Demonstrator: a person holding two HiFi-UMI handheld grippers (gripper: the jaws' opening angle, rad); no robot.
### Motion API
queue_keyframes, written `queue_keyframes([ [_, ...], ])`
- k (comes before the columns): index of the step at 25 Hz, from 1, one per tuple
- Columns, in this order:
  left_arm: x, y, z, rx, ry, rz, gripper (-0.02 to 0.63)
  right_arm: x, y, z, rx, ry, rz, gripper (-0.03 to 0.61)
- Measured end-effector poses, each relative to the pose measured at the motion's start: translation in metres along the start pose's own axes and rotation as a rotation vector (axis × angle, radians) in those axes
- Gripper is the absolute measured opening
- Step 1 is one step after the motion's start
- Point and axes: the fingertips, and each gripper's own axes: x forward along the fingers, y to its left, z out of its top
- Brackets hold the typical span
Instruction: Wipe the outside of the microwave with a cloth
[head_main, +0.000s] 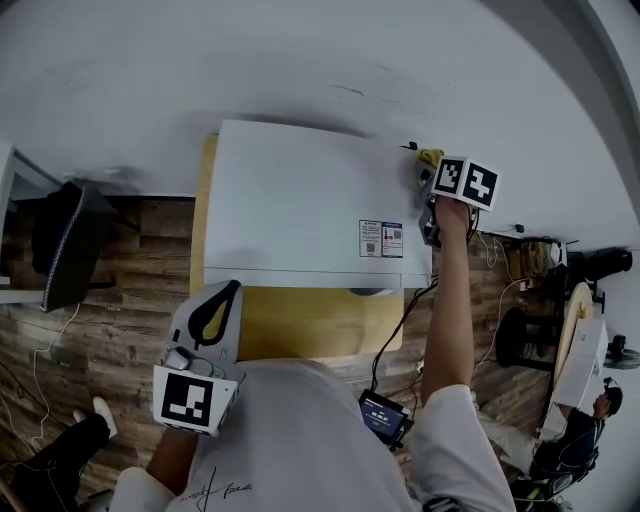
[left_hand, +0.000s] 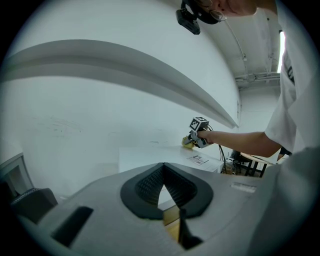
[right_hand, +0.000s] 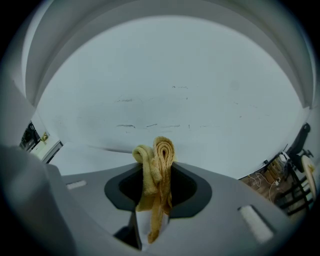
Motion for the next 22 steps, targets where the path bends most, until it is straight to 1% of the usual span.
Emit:
queue_keyframes([
  [5, 0.001, 0.0, 0.0, 0.008, -0.006, -0.002, -0.009, 0.001, 0.009, 0.0, -0.008, -0.003, 0.013, 0.123],
  [10, -0.001, 0.005, -0.001, -0.003, -0.002, 0.017, -0.009, 0.001, 0.017, 0.0, -0.029, -0.007, 0.011, 0.123],
  [22, -0.001, 0.006, -0.001, -0.01, -0.008, 0.024, -0.009, 0.002, 0.035, -0.001, -0.032, -0.01, 0.041, 0.123],
])
